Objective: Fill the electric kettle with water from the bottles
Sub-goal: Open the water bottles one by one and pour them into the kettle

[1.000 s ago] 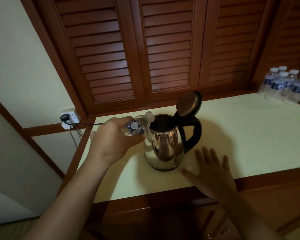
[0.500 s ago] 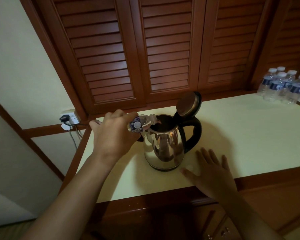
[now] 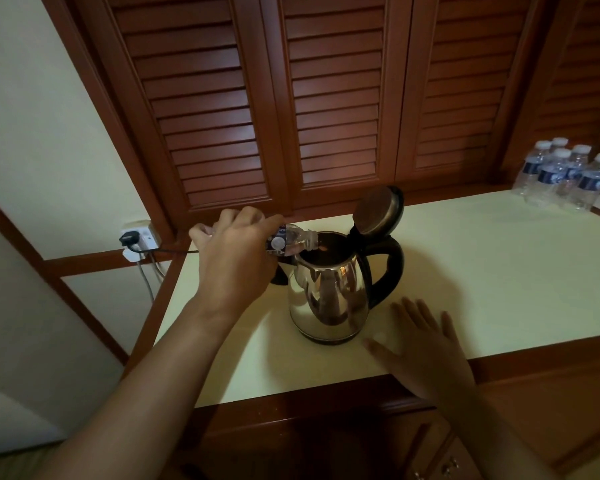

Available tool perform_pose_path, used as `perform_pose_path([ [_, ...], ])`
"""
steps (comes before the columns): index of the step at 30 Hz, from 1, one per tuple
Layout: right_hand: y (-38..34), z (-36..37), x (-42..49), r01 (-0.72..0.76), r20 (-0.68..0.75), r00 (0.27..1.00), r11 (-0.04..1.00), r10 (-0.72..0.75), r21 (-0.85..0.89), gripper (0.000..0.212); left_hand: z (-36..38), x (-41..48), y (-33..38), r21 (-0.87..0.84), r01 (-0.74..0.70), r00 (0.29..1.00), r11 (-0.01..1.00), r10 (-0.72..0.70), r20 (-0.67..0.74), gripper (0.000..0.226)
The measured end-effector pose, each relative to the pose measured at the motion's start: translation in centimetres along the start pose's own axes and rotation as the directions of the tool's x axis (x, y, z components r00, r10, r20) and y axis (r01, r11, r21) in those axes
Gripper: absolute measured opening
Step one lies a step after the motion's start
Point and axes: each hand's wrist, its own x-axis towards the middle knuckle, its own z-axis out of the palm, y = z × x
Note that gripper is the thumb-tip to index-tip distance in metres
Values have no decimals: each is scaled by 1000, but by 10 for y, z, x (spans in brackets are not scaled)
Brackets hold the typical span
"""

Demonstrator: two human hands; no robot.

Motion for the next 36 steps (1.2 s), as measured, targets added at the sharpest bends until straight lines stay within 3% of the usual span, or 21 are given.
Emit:
perform_pose_path([
  [9,0,-3,-3,24,-40,999,999,-22,47,85,1,8,2,-4,-68,998,998,68,3,62],
  [18,-1,-6,-6,82,-57,995,994,-78,71,54,4,19,8,45,-200,979,979,201,-25,60],
  [23,4,0,-4,110,-96,990,993,-105,46,49,3,24,12,73,-299,951,951,304,-61,45],
  [27,7,7,-3,146,-215,968,987,-129,66,53,0,27,13,125,-346,934,930,354,-47,41],
  [31,-1,-6,-14,212,-274,952,943,-139,257,46,-12,22,10,167,-272,956,948,286,-67,50],
  [34,-17,-34,-29,278,-283,950,776,-133,567,38,-17,6,1,100,-175,976,979,186,-113,42],
  [36,-36,-60,-37,294,-317,944,670,-92,682,31,-21,-9,-1,39,-87,994,995,89,-56,42],
])
